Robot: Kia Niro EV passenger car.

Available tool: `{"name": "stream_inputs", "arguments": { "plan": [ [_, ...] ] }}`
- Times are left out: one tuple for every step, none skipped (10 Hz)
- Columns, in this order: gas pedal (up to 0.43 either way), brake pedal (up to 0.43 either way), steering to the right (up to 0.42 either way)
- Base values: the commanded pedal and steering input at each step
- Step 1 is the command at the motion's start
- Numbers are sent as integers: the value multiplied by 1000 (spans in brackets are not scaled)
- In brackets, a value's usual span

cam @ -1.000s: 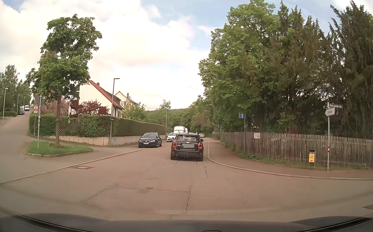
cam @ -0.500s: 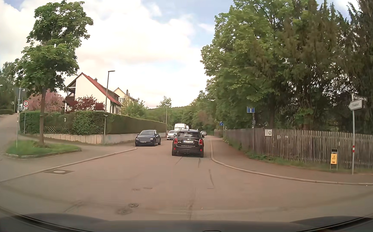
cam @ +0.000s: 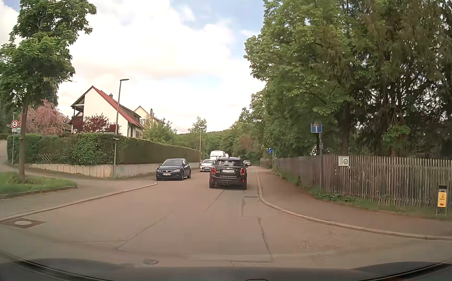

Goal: Follow the waypoints while adhering to traffic rules and regulations

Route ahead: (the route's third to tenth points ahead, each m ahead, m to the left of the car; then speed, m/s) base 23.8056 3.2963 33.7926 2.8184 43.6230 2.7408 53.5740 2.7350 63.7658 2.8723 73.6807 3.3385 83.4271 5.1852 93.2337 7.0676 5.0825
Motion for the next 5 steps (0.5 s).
{"name": "stream_inputs", "arguments": {
  "plan": [
    [130, 0, -2],
    [130, 0, -2],
    [138, 0, -2],
    [138, 0, -2],
    [138, 0, -2]
  ]
}}
